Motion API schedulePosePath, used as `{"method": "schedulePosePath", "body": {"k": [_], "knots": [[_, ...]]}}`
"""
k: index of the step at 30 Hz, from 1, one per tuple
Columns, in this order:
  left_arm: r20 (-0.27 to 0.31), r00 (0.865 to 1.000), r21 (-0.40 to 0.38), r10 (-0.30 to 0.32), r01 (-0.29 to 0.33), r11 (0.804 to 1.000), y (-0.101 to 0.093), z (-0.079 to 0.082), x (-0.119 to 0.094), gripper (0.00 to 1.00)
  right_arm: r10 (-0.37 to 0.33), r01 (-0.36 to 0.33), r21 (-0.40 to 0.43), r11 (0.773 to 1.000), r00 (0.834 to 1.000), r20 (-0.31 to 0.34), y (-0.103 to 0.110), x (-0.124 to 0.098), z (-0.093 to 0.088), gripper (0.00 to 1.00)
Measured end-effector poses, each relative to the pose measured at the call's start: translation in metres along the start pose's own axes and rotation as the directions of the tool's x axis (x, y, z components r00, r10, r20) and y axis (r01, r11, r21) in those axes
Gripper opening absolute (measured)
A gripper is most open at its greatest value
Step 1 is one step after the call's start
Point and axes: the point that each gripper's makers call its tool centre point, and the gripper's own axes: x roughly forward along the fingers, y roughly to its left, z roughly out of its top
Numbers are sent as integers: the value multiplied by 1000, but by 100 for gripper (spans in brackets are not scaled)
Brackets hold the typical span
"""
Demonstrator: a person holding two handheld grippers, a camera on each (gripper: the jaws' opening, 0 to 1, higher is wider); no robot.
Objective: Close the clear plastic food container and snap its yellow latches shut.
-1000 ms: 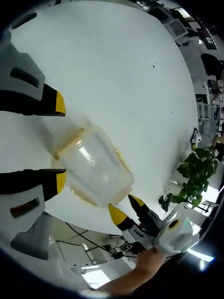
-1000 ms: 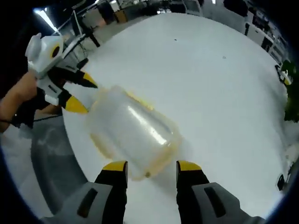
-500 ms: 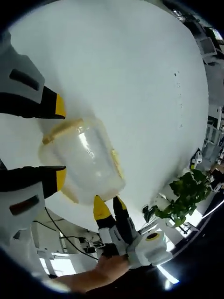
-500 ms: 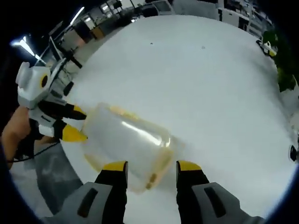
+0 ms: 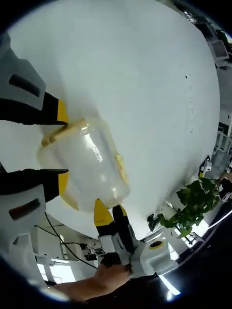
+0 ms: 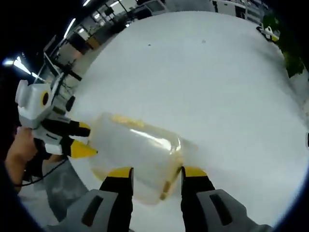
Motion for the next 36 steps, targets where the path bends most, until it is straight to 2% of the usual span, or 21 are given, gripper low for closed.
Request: {"method": "schedulePosePath", "body": {"k": [1,2,3,4,7,12,17,28,36], "knots": [[-6,1000,-9,-5,5,1000,-1,0,1,31,-2,2,-5,1000,1000,1,1,1,0,36],[18,997,-15,-69,70,997,-12,7,4,28,-1,1,-4,1000,1000,-1,1,1,0,35],[-3,1000,-22,-7,7,1000,1,3,6,28,0,0,13,1000,1000,-3,0,1,1,34],[-14,999,-17,-34,33,999,-1,1,7,28,38,-38,18,999,999,-12,0,5,-4,33],[-17,999,-18,-29,29,999,2,-1,7,28,16,-16,30,999,1000,-26,1,5,-6,34],[5,999,-16,-34,34,999,7,-3,3,29,10,-10,47,999,1000,-7,1,5,-2,35],[-12,999,-4,-36,36,999,4,0,1,29,-11,11,75,997,1000,-4,2,3,-2,36],[-7,999,40,-45,45,998,3,1,-1,30,-53,47,134,990,998,41,5,1,-5,37],[8,999,34,-46,46,998,4,1,-3,33,-28,16,134,991,995,91,5,0,-7,39]]}}
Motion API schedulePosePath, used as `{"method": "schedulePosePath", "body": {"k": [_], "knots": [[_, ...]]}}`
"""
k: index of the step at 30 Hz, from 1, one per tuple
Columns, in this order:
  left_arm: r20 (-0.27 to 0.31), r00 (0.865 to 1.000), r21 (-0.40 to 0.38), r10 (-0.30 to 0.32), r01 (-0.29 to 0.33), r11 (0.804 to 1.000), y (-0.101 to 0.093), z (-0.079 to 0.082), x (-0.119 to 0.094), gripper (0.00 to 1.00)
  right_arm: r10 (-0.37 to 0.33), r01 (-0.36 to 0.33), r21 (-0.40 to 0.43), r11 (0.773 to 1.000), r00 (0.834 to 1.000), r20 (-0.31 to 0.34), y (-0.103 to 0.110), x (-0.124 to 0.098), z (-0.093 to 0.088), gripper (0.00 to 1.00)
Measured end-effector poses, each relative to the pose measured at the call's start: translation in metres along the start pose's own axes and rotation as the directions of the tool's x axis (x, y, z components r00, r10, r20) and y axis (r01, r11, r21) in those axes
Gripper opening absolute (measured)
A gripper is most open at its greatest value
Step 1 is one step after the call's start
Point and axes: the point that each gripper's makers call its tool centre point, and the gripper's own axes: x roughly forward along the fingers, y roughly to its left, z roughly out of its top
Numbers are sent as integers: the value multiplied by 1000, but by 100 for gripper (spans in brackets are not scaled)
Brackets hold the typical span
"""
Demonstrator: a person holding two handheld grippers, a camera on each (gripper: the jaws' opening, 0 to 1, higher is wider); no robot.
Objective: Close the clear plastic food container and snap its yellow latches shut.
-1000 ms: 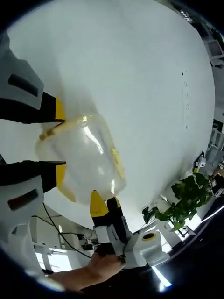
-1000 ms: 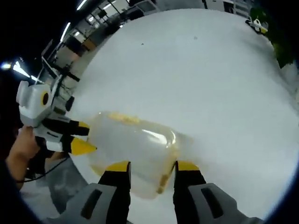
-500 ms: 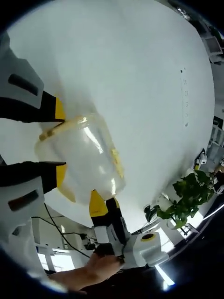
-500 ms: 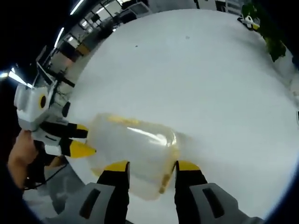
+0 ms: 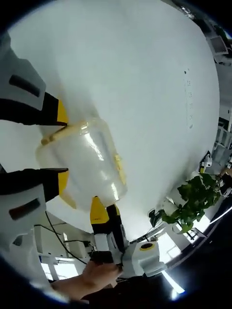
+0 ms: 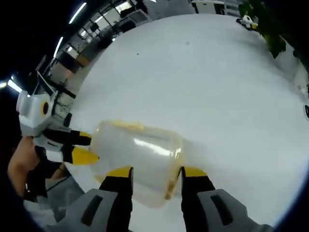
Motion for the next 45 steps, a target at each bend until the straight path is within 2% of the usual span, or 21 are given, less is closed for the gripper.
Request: {"method": "schedulePosePath", "body": {"k": [4,6,8,10,11,16,22,32,33,36,40,45], "knots": [[7,1000,2,-20,20,1000,-1,0,0,34,10,-10,-33,999,1000,3,1,0,-2,41],[-4,999,-1,-34,34,999,-3,-1,1,34,0,1,-102,995,1000,3,1,-1,0,41],[-8,999,2,-37,37,999,-3,-2,0,34,-1,0,-119,993,1000,-6,3,-2,-1,41],[-6,999,13,-37,37,999,-4,0,-1,34,-16,12,-185,983,1000,-23,1,-3,-1,42],[9,999,26,-40,39,999,-4,3,-2,34,-28,20,-244,969,999,-31,0,-4,-1,43],[21,999,63,-31,30,998,-5,8,-6,35,-49,34,-290,956,998,-46,0,-5,-1,48],[15,1000,126,-22,20,992,-6,7,-10,35,-72,38,-400,916,995,-71,-1,-9,-3,48],[-2,1000,226,6,-5,974,-3,5,-17,35,-73,14,-489,872,992,-101,-1,-13,-7,46],[-5,1000,241,10,-8,970,-2,5,-18,35,-77,13,-517,856,992,-104,-1,-14,-7,46],[-6,1000,263,13,-11,965,-3,5,-22,35,-88,18,-550,835,991,-102,-1,-16,-6,46],[-3,1000,278,8,-7,961,-5,9,-27,35,-69,-5,-575,818,992,-107,3,-18,-4,45],[4,1000,324,24,-24,946,-6,16,-34,35,-77,-7,-639,769,991,-105,6,-22,0,45]]}}
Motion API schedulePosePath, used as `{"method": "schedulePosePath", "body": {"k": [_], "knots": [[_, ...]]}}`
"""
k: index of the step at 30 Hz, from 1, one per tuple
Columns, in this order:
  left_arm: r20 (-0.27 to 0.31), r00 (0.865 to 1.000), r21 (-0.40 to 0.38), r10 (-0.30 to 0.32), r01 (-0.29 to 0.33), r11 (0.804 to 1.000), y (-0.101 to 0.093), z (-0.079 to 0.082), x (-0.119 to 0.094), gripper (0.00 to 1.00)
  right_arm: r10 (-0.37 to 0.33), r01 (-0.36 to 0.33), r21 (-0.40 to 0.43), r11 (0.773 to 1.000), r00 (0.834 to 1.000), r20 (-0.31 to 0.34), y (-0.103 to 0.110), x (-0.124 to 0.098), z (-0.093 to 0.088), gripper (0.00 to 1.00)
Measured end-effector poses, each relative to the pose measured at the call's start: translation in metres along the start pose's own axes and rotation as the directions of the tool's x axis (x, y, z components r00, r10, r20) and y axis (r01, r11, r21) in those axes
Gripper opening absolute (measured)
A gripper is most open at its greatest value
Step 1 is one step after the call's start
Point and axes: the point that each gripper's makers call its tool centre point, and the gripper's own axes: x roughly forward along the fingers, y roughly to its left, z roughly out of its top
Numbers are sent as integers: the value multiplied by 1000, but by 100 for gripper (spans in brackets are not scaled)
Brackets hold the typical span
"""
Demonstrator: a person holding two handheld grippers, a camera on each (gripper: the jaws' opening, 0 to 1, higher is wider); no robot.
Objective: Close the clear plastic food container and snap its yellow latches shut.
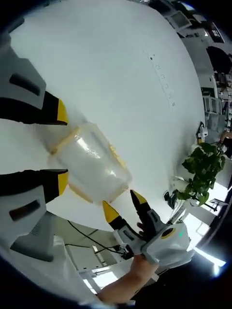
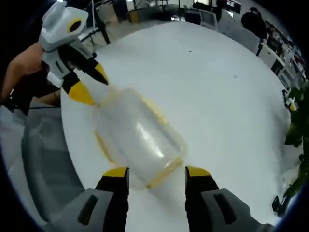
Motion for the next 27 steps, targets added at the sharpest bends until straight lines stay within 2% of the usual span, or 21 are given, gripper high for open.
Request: {"method": "schedulePosePath", "body": {"k": [6,10,16,23,27], "knots": [[-22,1000,85,6,-4,996,-3,4,-5,36,6,-7,-79,997,1000,-5,2,-4,5,45],[-33,999,129,-7,11,992,-5,5,-3,35,19,-20,-82,996,1000,-11,4,-5,7,45],[-49,999,179,-10,19,984,-6,5,-1,35,31,-34,-130,991,999,-26,9,-5,6,45],[-62,998,265,-18,34,964,-10,4,2,35,34,-44,-195,980,998,-52,11,-3,5,43],[-74,997,337,-6,31,941,-11,3,3,35,38,-49,-218,975,998,-55,12,-3,7,43]]}}
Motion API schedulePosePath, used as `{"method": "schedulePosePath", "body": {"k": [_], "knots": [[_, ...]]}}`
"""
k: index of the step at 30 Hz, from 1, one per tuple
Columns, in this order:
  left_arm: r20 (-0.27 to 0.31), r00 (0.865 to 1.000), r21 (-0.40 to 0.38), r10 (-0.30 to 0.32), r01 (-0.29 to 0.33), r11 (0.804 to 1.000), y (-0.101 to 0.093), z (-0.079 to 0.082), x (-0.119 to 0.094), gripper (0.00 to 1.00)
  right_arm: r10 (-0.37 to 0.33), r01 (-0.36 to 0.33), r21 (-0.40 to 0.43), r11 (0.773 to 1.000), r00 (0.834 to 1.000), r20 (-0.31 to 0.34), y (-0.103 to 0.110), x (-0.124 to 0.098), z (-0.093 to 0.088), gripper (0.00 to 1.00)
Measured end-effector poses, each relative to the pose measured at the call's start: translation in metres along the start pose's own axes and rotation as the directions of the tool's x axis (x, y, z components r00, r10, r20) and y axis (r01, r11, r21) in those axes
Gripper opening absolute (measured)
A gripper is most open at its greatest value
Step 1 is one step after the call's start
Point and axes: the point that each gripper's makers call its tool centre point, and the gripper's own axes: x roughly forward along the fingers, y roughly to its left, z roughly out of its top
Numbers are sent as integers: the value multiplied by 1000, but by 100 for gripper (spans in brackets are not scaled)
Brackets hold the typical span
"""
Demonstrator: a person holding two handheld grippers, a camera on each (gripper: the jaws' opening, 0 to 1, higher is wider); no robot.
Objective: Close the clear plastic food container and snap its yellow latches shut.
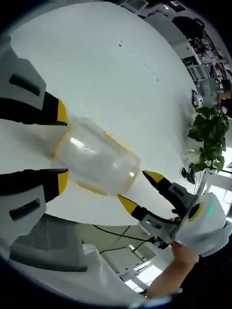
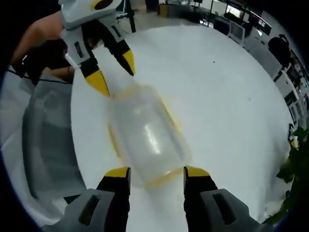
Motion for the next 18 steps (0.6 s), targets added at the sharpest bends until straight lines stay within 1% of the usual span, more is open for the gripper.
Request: {"method": "schedulePosePath", "body": {"k": [3,5,8,9,11,13,15,18], "knots": [[-1,1000,52,-11,11,999,-3,2,0,35,-4,4,-36,999,1000,-8,-2,1,1,43],[-6,1000,91,-5,6,996,-3,3,0,35,-1,1,-52,999,1000,-8,-1,1,2,43],[-6,1000,123,4,-3,992,-1,6,-1,34,-1,1,-72,997,1000,-8,-1,1,5,42],[0,1000,134,3,-3,991,-1,9,-1,34,-1,0,-88,996,1000,-7,0,1,6,42],[10,1000,144,1,-2,990,-2,12,0,34,1,-2,-94,996,1000,-6,0,1,8,41],[15,1000,161,-5,2,987,-3,14,1,34,13,-12,-107,994,1000,10,2,1,13,39],[13,1000,187,-7,4,982,-4,15,4,34,16,-14,-114,993,1000,16,2,1,16,39],[-3,1000,248,-9,9,969,-6,13,8,34,23,-21,-145,989,1000,10,3,4,17,38]]}}
